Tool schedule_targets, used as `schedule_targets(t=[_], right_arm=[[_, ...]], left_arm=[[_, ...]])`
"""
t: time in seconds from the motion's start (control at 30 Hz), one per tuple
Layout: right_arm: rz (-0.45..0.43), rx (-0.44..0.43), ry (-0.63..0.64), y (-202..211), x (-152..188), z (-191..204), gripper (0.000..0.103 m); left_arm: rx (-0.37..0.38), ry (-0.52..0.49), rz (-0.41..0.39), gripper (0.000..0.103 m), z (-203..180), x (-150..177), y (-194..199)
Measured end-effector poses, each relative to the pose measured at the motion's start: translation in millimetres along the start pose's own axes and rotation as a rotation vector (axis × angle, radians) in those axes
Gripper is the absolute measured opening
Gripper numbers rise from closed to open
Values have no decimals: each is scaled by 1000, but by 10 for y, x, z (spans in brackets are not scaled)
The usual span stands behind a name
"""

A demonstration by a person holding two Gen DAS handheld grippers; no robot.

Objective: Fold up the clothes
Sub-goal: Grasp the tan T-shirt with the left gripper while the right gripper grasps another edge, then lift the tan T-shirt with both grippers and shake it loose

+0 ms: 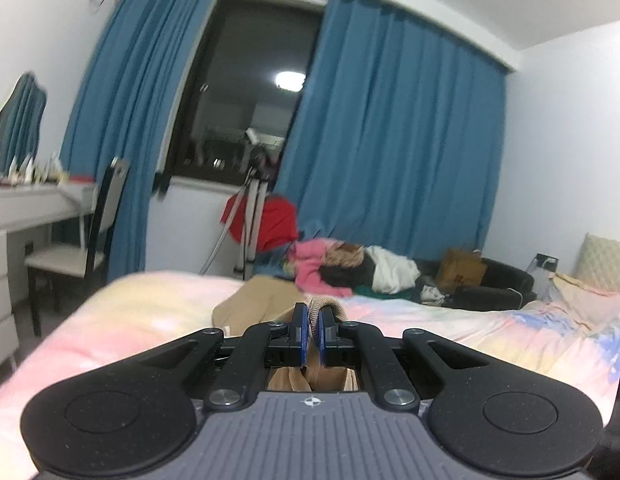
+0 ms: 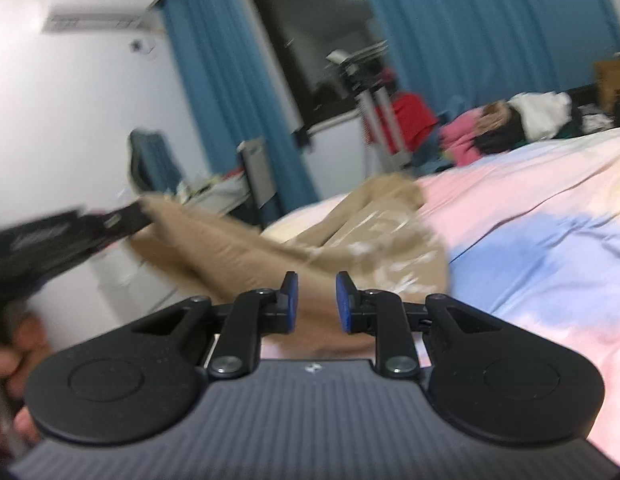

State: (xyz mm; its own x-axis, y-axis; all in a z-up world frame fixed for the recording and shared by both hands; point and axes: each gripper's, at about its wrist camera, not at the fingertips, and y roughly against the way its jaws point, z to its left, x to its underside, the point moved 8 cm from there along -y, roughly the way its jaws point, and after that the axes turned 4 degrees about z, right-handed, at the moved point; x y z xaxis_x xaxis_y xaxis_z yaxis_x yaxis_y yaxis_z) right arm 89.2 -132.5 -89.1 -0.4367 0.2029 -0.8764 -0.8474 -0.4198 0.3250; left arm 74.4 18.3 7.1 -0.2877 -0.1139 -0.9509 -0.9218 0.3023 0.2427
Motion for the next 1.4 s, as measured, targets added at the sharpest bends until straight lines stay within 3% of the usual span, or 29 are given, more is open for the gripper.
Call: schedule_targets(t=[0.07,0.17,0.27,0.4,0.63,0.77,0.87,1.03,1.2,1.4], right_arm=[[52,-8,35,-140,119,119,30],[116,-4,56,-383,273,213,47],[162,6,82,-595,393,266,47],[159,61,17,-814,391,148,47],[143,255,-23,-1026,375,-202,47],[81,335,-43,-824,201,-332,47],[24,351,-78,-633,54,-453,49],[-100,459,-10,-399,-130,-537,49],[-200,545,49,-192,-293,-605,52],[98,467,-59,-679,90,-881,51]], left_arm=[[-1,30,22,6,96,36,-46],[-9,85,44,6,224,57,-134],[6,179,74,6,374,77,-229],[47,212,75,6,492,116,-447],[9,240,51,6,710,278,-711],[33,281,22,5,746,224,-713],[105,272,-9,6,638,160,-653],[253,189,-62,5,332,178,-481],[312,129,-77,5,80,266,-320],[301,134,-62,5,-16,369,-285]])
